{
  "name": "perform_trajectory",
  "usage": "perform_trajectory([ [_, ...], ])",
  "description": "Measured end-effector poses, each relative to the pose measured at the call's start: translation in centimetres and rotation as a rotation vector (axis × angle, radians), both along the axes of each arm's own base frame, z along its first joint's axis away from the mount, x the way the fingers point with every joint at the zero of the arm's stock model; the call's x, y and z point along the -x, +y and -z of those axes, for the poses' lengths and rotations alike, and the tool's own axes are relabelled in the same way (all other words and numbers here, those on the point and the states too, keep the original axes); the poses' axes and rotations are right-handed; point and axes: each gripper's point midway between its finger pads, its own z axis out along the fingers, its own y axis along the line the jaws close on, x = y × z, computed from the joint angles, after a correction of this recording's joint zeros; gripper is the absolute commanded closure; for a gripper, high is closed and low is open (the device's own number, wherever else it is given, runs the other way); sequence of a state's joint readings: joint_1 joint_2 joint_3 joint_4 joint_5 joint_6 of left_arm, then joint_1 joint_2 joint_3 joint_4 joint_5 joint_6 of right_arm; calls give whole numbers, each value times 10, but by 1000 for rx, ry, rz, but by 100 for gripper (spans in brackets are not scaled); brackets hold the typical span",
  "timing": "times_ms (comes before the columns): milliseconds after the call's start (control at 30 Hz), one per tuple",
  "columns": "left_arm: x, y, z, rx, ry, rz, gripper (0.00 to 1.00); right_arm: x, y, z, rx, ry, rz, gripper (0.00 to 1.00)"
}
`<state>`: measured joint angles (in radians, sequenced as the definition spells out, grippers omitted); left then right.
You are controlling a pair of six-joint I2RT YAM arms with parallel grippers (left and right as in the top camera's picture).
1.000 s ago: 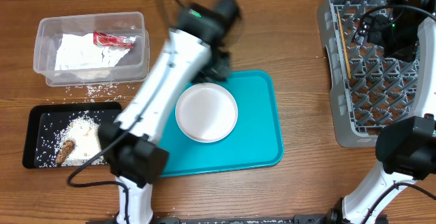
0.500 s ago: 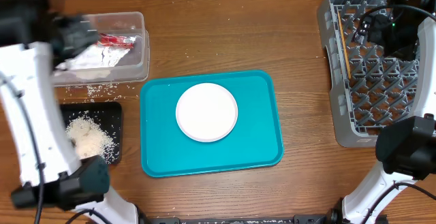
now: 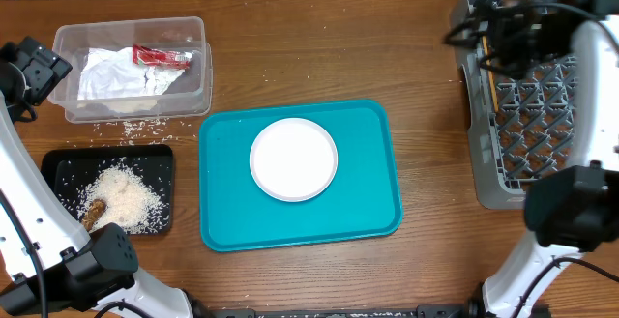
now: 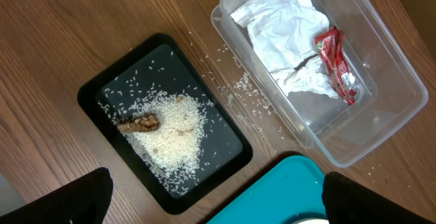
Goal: Sort waste into correct bins and load items into the dishwasher
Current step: 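Open the left gripper and retract the left arm to the side, then move the right gripper to the white plate and grasp its rim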
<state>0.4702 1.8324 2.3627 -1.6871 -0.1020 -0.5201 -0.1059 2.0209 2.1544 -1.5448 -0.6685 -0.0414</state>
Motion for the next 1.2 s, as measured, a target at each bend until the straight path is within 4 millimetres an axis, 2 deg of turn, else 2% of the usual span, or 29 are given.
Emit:
perform_trajectory([
  [133,0,0,0,0,0,0,0,25,76,31,65,42,-215,0],
  [233,0,0,0,-1,1,2,0,44,132,69,147,54,-347,2],
  [333,0,0,0,-1,1,3,0,58,161,109,265,81,-351,13],
  [467,0,0,0,-1,1,3,0,80,171,156,442,139,-279,25],
  [600,0,0,0,-1,1,3,0,82,178,178,493,123,-215,43],
  [733,0,0,0,-1,1,3,0,85,181,199,503,127,-140,45],
  [900,0,0,0,-1,1,3,0,94,175,223,509,170,-64,50],
  [1000,0,0,0,-1,1,3,0,98,173,233,503,184,-34,62],
  [1100,0,0,0,-1,1,3,0,96,177,233,479,180,-20,74],
  [1167,0,0,0,-1,1,3,0,98,179,234,469,189,-18,86],
  [1200,0,0,0,-1,1,3,0,98,179,234,467,194,-17,95],
])
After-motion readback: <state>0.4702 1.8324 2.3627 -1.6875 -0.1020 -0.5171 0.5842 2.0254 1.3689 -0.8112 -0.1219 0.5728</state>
